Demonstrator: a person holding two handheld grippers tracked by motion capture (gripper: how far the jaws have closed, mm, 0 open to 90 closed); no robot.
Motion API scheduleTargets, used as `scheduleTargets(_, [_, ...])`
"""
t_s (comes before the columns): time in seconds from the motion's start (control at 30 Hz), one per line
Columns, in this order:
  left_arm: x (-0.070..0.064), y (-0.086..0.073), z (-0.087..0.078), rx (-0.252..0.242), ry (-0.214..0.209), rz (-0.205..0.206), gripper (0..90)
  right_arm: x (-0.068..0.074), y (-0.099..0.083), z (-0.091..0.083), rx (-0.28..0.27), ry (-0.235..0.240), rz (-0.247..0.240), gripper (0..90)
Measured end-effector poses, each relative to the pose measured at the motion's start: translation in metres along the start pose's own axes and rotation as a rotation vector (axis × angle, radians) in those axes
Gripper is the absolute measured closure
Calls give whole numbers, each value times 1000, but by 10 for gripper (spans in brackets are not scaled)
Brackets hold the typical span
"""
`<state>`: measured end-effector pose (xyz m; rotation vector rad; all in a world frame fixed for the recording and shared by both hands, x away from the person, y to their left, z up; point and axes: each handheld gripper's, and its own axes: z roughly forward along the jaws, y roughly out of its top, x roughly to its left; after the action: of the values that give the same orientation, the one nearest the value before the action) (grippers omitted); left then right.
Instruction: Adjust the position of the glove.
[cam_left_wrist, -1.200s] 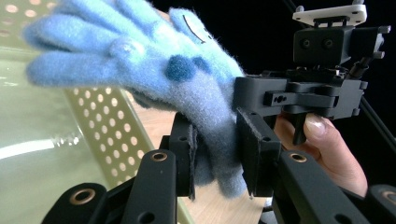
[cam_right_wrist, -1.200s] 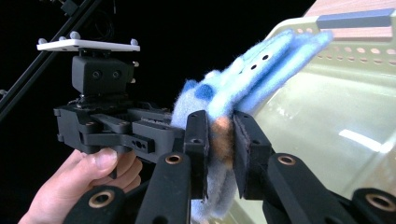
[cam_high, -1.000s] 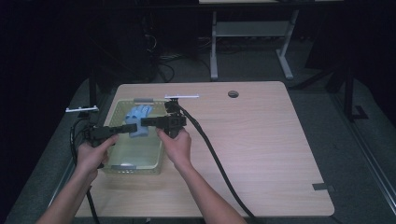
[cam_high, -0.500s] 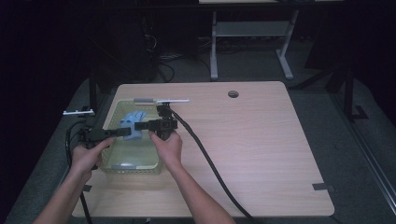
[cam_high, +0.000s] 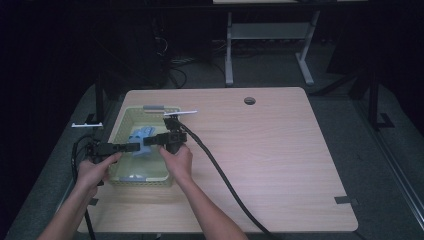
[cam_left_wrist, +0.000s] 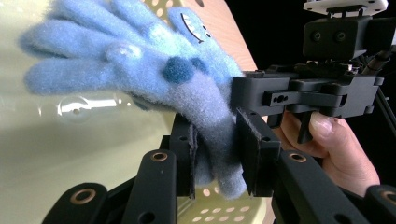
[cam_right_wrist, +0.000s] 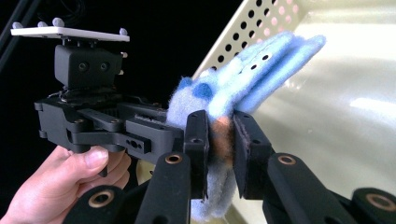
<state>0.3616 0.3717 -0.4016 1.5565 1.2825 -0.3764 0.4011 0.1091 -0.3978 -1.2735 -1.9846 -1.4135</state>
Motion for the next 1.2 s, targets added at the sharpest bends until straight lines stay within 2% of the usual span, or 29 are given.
scheduleTargets(0.2, [8,-4,2,16,6,-21,686,-4,-3,7,28,-16,9,766])
scheduleTargets(0.63, [12,-4,9,75,58,-32,686,-14,-8,16,68,-45,24,766])
scheduleTargets(0.7, [12,-3,9,83,60,-41,686,-15,-7,17,78,-39,30,766])
scheduleTargets(0.87, [12,-2,13,110,98,-49,686,-16,-8,19,90,-56,27,765])
scheduleTargets(1.03, [12,-2,14,124,109,-60,686,-18,-9,20,101,-64,33,763])
scheduleTargets(1.13, [11,0,17,140,137,-45,685,-17,-10,21,107,-78,25,763])
scheduleTargets(1.2, [11,1,17,149,140,-35,685,-17,-10,21,106,-90,16,763])
